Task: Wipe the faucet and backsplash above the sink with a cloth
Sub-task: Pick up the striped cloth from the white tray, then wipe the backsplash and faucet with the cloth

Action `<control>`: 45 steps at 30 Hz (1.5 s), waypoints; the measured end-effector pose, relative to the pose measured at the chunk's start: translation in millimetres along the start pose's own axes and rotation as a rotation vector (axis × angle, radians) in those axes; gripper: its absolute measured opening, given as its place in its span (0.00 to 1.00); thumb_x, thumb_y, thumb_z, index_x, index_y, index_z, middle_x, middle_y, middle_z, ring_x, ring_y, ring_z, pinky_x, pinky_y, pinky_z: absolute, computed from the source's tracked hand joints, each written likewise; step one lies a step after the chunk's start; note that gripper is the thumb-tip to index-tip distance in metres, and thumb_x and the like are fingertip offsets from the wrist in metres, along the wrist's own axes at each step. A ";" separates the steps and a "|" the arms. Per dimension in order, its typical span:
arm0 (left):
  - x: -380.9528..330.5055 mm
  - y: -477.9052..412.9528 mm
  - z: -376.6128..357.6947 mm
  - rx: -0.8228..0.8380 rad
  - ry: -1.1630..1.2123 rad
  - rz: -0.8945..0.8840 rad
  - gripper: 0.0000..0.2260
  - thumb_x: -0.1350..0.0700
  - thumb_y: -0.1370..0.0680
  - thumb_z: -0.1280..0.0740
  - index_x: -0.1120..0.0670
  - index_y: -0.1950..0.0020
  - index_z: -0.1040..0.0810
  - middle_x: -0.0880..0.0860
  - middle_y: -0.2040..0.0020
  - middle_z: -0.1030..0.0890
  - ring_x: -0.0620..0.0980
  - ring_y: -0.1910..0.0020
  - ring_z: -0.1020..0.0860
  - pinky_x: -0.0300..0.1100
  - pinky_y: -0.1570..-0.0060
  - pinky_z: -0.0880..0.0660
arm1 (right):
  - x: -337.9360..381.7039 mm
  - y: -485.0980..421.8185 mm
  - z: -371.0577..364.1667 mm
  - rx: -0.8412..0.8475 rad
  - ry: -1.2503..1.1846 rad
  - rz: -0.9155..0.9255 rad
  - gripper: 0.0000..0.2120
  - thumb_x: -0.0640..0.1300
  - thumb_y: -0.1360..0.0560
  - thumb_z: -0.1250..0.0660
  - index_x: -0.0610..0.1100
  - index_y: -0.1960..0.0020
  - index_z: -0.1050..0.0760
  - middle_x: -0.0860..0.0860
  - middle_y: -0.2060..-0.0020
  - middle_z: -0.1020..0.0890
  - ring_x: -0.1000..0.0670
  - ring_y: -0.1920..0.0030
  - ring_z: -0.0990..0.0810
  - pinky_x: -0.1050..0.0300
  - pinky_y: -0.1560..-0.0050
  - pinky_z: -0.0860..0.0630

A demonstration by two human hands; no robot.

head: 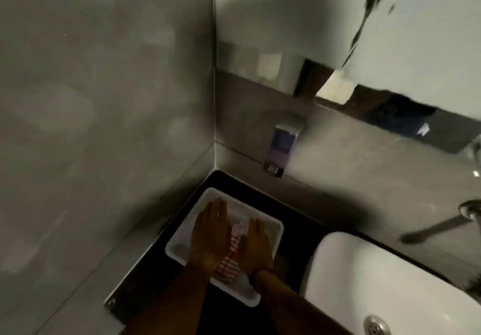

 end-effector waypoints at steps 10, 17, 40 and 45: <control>55.6 -18.1 -98.2 0.470 0.149 0.363 0.30 0.51 0.21 0.40 0.58 0.23 0.48 0.60 0.29 0.31 0.62 0.32 0.31 0.56 0.35 0.32 | -70.1 -35.6 -54.6 -0.023 -0.373 -0.703 0.30 0.45 0.20 0.31 0.36 0.22 0.35 0.37 0.27 0.27 0.36 0.28 0.26 0.43 0.27 0.28; 49.4 -35.9 -69.0 0.550 0.849 0.327 0.18 0.51 0.20 0.37 0.51 0.30 0.28 0.56 0.32 0.23 0.56 0.37 0.24 0.52 0.36 0.26 | -43.7 -31.9 -29.8 -0.080 -0.641 -0.545 0.08 0.42 0.23 0.31 0.40 0.48 0.16 0.41 0.52 0.11 0.35 0.45 0.14 0.46 0.49 0.16; -252.8 101.0 -88.7 0.153 0.330 -0.212 0.45 0.25 0.29 0.52 0.52 0.21 0.48 0.53 0.20 0.46 0.56 0.22 0.47 0.60 0.28 0.40 | -200.0 306.0 443.3 -1.301 -1.118 -0.006 0.09 0.47 0.17 0.33 0.57 0.45 0.15 0.60 0.44 0.11 0.62 0.45 0.14 0.60 0.49 0.15; -250.3 98.2 -89.6 0.109 0.225 -0.261 0.46 0.25 0.29 0.53 0.54 0.21 0.54 0.53 0.20 0.48 0.54 0.22 0.47 0.55 0.28 0.39 | -170.5 216.0 465.2 -1.134 -0.638 -0.026 0.11 0.45 0.15 0.38 0.48 0.49 0.17 0.40 0.49 0.13 0.61 0.59 0.18 0.53 0.52 0.24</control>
Point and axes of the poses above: each hand's wrist, its own y-axis away from the middle knuckle, its own z-axis out of the back of the hand, x = y × z, the point moved 9 cm from there along -y, towards the middle knuckle
